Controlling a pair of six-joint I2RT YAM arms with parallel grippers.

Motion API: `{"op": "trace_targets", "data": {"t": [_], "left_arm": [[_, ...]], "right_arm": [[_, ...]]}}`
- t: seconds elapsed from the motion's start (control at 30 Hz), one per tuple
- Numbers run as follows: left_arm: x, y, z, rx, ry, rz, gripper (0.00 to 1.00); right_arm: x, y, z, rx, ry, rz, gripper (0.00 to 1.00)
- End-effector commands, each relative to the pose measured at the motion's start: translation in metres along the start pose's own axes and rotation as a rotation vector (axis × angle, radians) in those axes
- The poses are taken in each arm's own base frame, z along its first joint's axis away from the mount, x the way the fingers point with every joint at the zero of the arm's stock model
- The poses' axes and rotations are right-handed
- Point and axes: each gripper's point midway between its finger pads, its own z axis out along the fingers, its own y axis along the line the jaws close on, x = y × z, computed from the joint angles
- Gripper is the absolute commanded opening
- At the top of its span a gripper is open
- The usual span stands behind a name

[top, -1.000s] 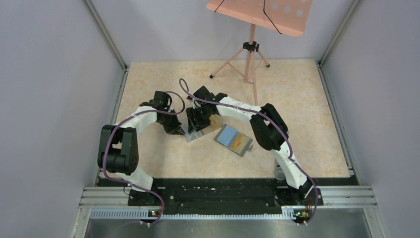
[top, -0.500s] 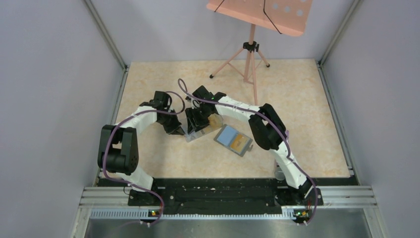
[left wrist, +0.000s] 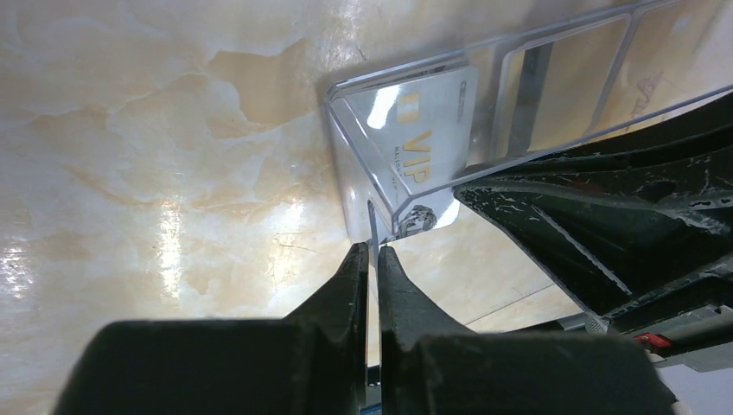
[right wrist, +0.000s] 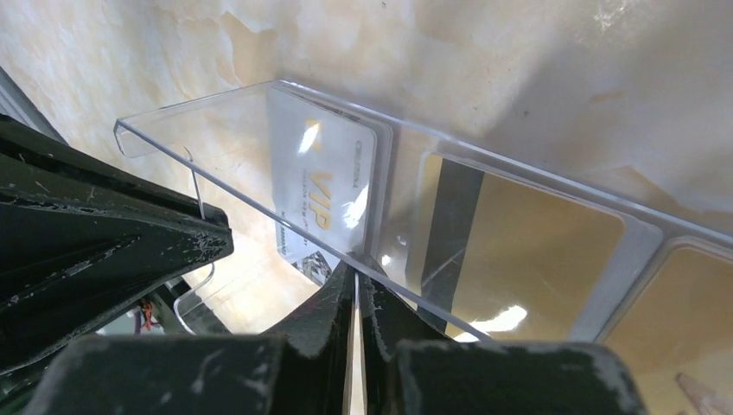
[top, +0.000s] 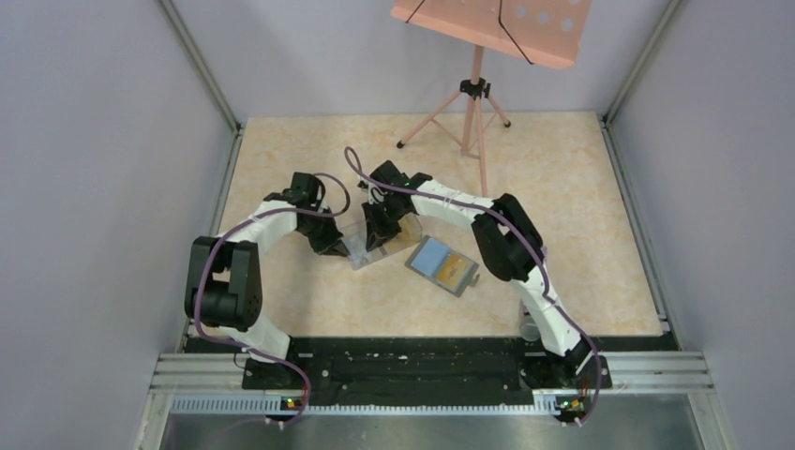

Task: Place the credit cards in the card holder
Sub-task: Pick up the credit card from the storage box.

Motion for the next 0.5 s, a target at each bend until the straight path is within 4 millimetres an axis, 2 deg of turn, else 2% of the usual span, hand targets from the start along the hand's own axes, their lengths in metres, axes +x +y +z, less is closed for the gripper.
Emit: {"op": "trace_targets", "data": {"t": [0.0, 0.13, 0.4, 0.47], "left_arm": [[0.004, -0.014, -0.003, 0.05, 0.014, 0.052, 0.0], [0.006, -0.011, -0.004, 0.039, 0.018, 0.057, 0.0], [0.008, -0.01, -0.006, 0.032, 0.025, 0.062, 0.0], [0.007, -0.011, -0.007, 0.032, 0.024, 0.064, 0.0]], "right_arm": [[-0.002, 0.041, -0.004, -0.12, -0.014, -0.036, 0.0], [0.001, 0.048, -0.001, -0.176, 0.001, -0.029, 0.0], [-0.005, 0.076, -0.014, -0.304, -0.029, -0.031, 0.0], [-0.006, 0.078, -0.015, -0.318, -0.035, -0.027, 0.0]]}}
